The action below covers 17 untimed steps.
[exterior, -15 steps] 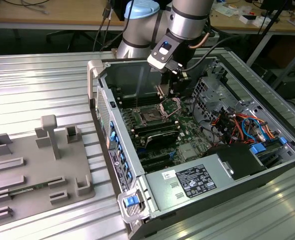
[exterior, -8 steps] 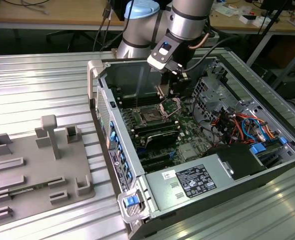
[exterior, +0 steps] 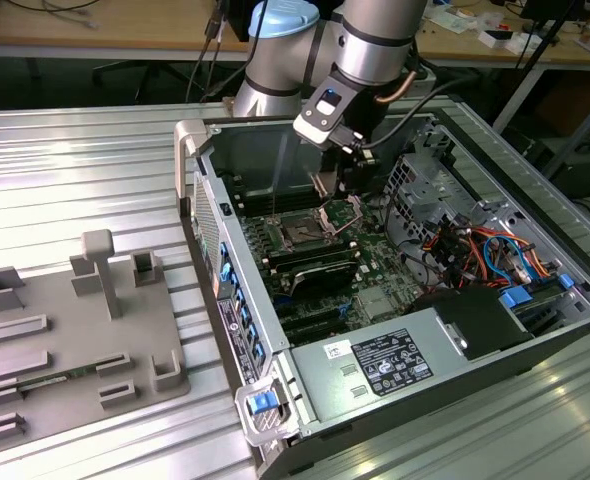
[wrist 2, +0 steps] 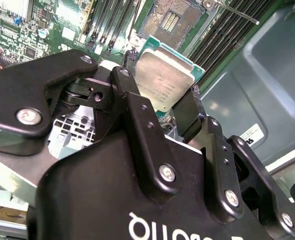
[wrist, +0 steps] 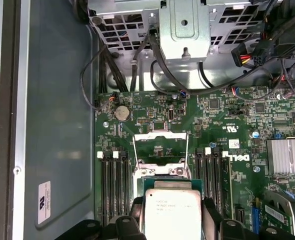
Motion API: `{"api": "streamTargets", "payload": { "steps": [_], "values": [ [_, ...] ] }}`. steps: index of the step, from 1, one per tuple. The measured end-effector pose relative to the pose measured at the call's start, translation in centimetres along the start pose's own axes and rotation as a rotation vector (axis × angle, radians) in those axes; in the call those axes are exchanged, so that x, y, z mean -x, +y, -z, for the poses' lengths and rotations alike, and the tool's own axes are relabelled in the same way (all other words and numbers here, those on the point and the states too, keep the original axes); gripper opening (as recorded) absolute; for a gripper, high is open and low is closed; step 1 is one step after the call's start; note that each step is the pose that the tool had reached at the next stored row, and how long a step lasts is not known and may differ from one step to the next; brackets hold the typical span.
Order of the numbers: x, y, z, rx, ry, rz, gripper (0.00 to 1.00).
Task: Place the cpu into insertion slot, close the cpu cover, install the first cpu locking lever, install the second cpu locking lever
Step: 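Place the cpu into insertion slot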
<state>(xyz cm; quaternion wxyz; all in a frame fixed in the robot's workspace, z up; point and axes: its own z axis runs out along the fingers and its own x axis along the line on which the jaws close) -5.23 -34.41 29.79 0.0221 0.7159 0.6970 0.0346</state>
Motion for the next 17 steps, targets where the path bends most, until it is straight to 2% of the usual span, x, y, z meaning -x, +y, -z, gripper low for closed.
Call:
{"api": "streamTargets", "payload": {
  "steps": [3, 17],
  "values": [
    [0.01, 0.02, -0.24, -0.0001, -0.0001, 0.000, 0.55],
    [0.00, 0.02, -0.33, 0.0001, 0.0002, 0.000, 0.55]
  ]
}}
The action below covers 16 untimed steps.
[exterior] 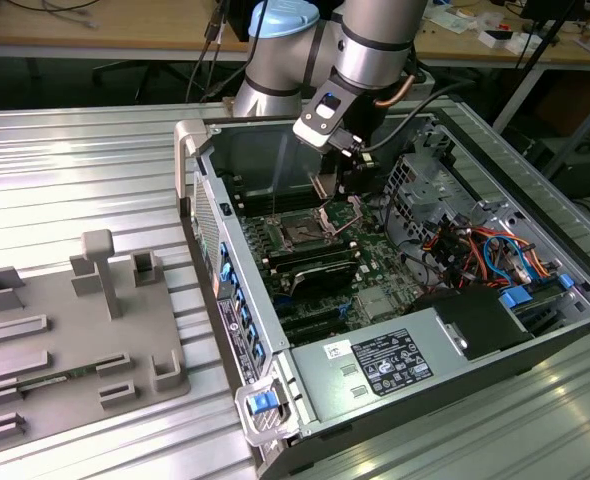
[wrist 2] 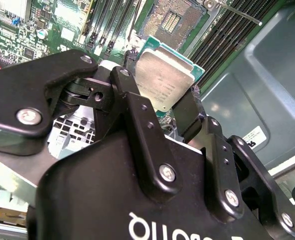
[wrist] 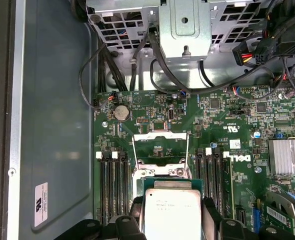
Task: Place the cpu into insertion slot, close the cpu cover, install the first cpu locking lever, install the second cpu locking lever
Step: 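Place the cpu into insertion slot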
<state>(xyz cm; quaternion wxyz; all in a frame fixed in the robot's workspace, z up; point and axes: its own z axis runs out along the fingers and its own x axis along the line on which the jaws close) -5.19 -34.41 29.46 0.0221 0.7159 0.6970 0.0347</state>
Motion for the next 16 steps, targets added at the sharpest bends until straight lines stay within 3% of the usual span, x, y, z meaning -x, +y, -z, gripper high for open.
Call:
{"api": "streamTargets", "payload": {
  "steps": [5, 11, 16],
  "values": [
    [-0.03, -0.17, -1.04, -0.0001, 0.0000, 0.001, 0.55],
    [-0.03, -0.76, -2.43, -0.0012, 0.0048, 0.054, 0.55],
    [-0.20, -1.09, -3.23, -0.0013, 0.0057, 0.055, 0.55]
  ]
}}
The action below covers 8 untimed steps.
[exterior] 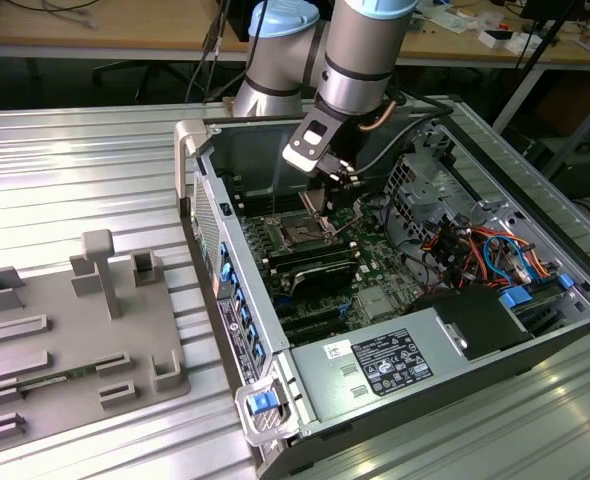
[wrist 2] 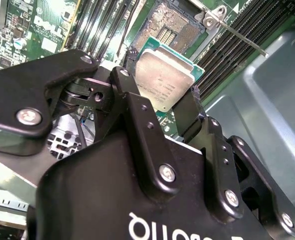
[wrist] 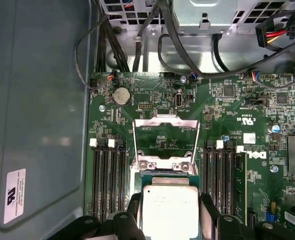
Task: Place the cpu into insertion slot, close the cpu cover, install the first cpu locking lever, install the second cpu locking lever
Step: 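Place the cpu into insertion slot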
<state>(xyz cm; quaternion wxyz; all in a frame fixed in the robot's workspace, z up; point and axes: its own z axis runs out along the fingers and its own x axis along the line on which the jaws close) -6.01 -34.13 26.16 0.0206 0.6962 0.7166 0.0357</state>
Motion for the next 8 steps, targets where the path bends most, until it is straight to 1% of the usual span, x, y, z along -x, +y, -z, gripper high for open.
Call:
{"api": "streamTargets", "payload": {
  "steps": [8],
  "values": [
    [0.00, -0.01, -0.14, 0.0001, 0.0002, 0.000, 0.55]
  ]
}}
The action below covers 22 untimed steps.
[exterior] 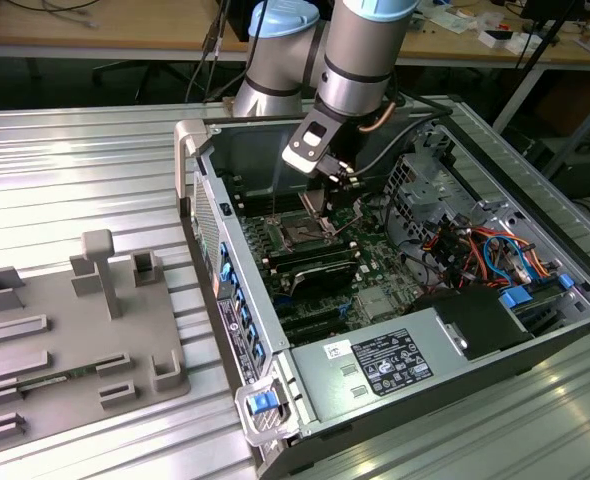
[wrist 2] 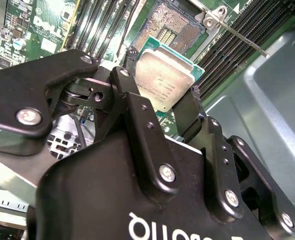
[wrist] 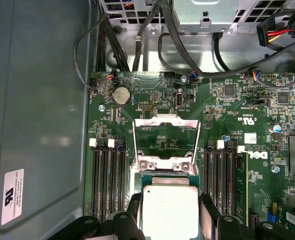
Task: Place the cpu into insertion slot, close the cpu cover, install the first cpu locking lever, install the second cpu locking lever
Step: 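Place the cpu into insertion slot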
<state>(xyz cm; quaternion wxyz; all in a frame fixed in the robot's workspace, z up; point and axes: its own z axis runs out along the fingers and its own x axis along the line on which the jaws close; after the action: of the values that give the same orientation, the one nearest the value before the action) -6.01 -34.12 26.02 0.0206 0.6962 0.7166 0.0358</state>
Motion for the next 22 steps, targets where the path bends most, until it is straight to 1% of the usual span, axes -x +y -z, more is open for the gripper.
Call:
{"api": "streamTargets", "payload": {
  "steps": [8, 12, 14, 22],
  "values": [
    [0.00, 0.00, -0.05, 0.0000, 0.0000, 0.000, 0.55],
    [-0.02, -0.02, -0.24, 0.0000, -0.0001, 0.000, 0.55],
    [-0.10, -0.05, -0.52, 0.0001, -0.0001, 0.000, 0.55],
    [-0.46, -0.20, -2.04, 0.0000, -0.0002, 0.000, 0.55]
  ]
}}
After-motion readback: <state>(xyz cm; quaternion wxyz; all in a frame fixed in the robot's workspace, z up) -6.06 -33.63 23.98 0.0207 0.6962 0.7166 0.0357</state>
